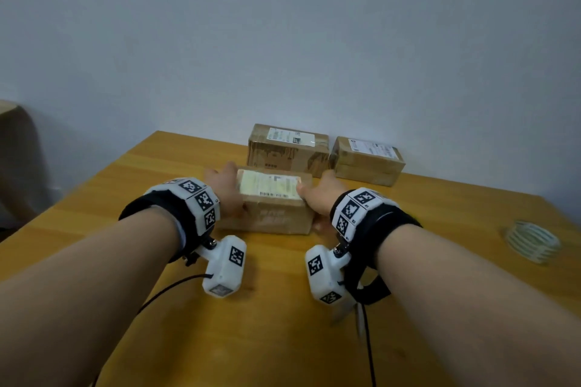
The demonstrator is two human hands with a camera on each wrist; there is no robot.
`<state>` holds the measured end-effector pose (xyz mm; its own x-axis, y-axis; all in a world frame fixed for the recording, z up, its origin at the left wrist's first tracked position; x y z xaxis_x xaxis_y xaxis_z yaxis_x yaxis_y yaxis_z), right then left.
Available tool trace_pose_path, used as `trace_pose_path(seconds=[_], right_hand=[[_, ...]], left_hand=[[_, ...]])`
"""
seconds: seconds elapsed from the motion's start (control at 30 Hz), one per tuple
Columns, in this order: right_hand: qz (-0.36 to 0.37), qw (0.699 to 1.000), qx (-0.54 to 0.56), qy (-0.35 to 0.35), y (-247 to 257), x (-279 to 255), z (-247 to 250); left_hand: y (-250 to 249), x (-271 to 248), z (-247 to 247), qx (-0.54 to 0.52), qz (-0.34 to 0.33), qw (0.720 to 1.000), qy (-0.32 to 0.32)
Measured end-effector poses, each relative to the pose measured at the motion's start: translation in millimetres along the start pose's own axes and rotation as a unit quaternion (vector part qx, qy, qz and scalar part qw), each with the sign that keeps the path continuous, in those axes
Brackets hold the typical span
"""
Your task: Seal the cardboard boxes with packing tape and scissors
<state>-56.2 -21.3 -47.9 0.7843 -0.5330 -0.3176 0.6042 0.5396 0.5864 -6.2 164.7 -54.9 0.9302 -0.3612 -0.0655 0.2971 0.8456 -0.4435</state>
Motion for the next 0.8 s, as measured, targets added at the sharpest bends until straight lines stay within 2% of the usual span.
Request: trace_pose_path(seconds=[0.03, 0.1, 0.17, 0.23, 0.4, 0.5, 0.57, 0.6, 0.7, 0.73, 0.8], right_hand=[[0.026, 0.999, 0.035, -0.011, 2.6, 6.9, 0.2], [0.095, 0.995, 0.021, -0.021, 7.5, 18.0, 2.0], [0.132, 0.989, -0.057, -0.04, 9.4, 29.1, 4.4], [0.13, 0.983, -0.107, -0.073, 7.4, 42.6, 5.6], [0.139, 0.979, -0.103, -0.109, 11.3, 59.0, 6.8], [0.135, 0.979, -0.118, -0.102, 13.9, 58.2, 3.4], [0.138, 0.975, -0.151, -0.087, 17.2, 55.2, 5.3], [0.135, 0.97, -0.193, -0.062, 19.2, 52.8, 8.1], [0.116, 0.947, -0.298, 0.016, 17.1, 34.2, 27.6], [0.112, 0.946, -0.302, 0.021, 13.6, 28.6, 38.2], [0.139, 0.959, -0.246, -0.022, 8.7, 13.8, 62.0]], left_hand=[[1.5, 11.2, 3.1, -0.018, 0.02, 0.999, -0.045], [3.0, 30.8, 7.8, -0.071, 0.053, 0.991, -0.099], [2.5, 52.3, 5.2, -0.114, 0.061, 0.986, -0.101], [-0.4, 72.2, -2.6, -0.152, 0.057, 0.983, -0.085], [-1.5, 105.4, -7.9, -0.191, 0.054, 0.974, -0.11], [0.2, 97.9, -5.5, -0.222, 0.049, 0.969, -0.097], [-4.6, 86.4, -4.2, -0.2, 0.019, 0.977, -0.074], [-7.1, 82.4, -7.5, -0.178, 0.009, 0.983, -0.054], [-19.2, 65.9, -13.4, -0.162, 0.039, 0.986, -0.018], [-21.4, 62.7, -8.6, -0.168, 0.047, 0.984, -0.022], [-29.3, 45.6, 20.8, -0.188, 0.042, 0.978, -0.074]])
Point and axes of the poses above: each hand's wrist, its own x-axis towards the middle knuckle, its own z-axis out of the back of the hand, y = z × x, the point moved 2 cm from there along x, towards the middle knuckle, and after that the axes turned 9 degrees about -z, right-handed, at the moved point
